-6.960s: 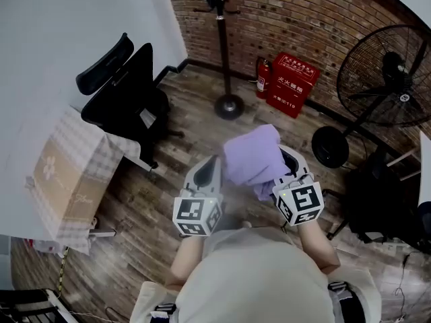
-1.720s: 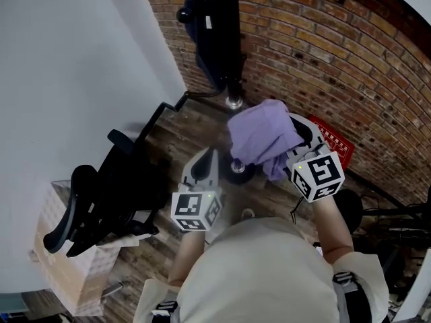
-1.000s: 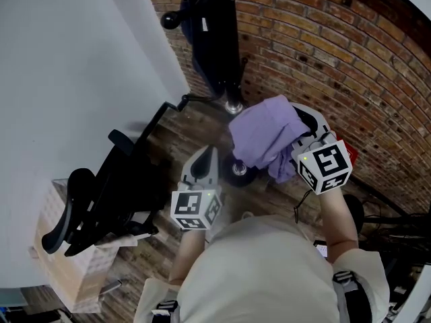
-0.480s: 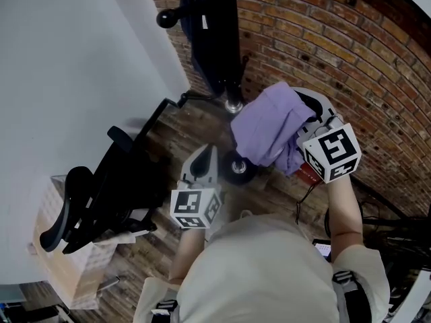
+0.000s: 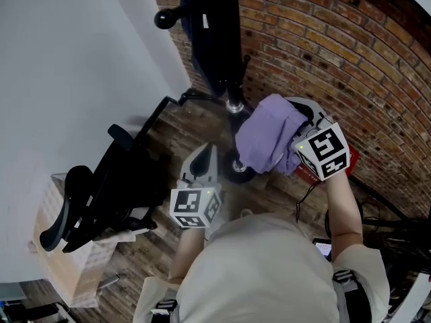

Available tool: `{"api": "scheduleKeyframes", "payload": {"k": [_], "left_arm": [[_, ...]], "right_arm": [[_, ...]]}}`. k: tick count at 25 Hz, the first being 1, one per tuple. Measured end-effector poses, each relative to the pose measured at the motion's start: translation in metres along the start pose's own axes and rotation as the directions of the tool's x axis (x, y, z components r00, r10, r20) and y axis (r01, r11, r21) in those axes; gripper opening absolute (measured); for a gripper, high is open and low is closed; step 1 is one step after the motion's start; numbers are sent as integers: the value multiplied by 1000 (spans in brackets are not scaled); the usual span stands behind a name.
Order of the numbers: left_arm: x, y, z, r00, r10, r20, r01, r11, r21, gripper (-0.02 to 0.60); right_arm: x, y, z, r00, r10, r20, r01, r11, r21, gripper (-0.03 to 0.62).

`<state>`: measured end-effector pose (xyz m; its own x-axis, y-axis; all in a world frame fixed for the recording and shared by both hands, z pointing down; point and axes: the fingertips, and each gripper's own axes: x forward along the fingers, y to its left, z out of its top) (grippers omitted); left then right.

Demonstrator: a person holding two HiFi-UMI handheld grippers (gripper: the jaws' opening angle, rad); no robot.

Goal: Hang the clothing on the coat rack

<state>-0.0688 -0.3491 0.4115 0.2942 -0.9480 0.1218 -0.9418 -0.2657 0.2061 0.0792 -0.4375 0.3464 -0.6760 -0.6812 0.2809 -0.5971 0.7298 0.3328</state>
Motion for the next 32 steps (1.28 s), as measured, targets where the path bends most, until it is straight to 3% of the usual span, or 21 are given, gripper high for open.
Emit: {"api": "scheduleKeyframes", "payload": {"k": [22,32], "left_arm": [[-2,5,-4,1000,15,-11,-15,1000,-3,5],[-3,8,-5,1000,22,-8,-22,1000,-2,5]], "right_arm": [[7,9,-69,981,76,-177,-90,993,-73,31],[19,2,-58,993,89,-78,-87,996,25,31]]}}
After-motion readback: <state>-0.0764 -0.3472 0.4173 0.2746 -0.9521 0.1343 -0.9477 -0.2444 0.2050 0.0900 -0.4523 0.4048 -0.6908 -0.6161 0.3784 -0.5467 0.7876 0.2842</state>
